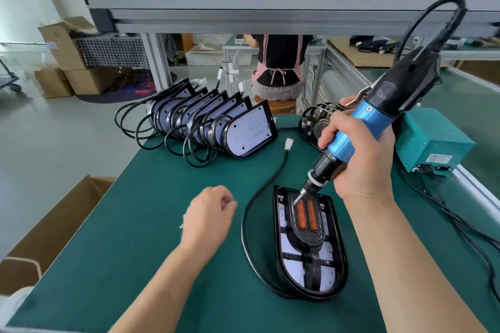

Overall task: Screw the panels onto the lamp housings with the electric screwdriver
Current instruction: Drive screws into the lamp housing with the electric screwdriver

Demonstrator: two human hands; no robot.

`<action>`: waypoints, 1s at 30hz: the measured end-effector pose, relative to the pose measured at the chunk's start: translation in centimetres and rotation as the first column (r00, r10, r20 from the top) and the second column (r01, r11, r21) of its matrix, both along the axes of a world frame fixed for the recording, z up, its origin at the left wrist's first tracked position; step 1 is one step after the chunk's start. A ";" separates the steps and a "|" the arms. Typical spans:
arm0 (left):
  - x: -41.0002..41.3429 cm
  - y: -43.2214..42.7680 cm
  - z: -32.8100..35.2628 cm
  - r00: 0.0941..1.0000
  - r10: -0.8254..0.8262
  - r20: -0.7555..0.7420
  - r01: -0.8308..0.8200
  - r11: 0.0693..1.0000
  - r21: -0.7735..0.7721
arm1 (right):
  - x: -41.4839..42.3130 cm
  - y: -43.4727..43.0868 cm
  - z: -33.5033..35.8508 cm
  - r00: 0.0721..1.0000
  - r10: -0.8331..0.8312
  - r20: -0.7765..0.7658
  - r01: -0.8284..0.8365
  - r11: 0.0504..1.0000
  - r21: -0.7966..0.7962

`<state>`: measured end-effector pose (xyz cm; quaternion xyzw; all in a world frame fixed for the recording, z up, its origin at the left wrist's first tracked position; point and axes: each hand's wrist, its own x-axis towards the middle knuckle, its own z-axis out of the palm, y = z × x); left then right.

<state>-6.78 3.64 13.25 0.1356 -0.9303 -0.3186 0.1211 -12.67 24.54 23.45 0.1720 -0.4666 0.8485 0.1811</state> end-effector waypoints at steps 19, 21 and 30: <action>-1.6 -2.1 0.8 0.954 -0.112 0.279 0.200 0.929 -0.311 | 1.9 0.8 -2.1 0.983 -0.114 0.142 0.120 0.992 -0.036; -1.3 -1.7 1.0 0.979 -0.134 0.155 0.149 0.984 -0.093 | 1.9 0.8 -2.2 0.982 -0.115 0.153 0.122 0.992 -0.038; 1.0 2.3 2.5 0.992 -0.123 0.005 0.065 0.554 0.830 | 2.6 0.8 -1.7 0.978 -0.094 0.184 0.120 0.983 -0.139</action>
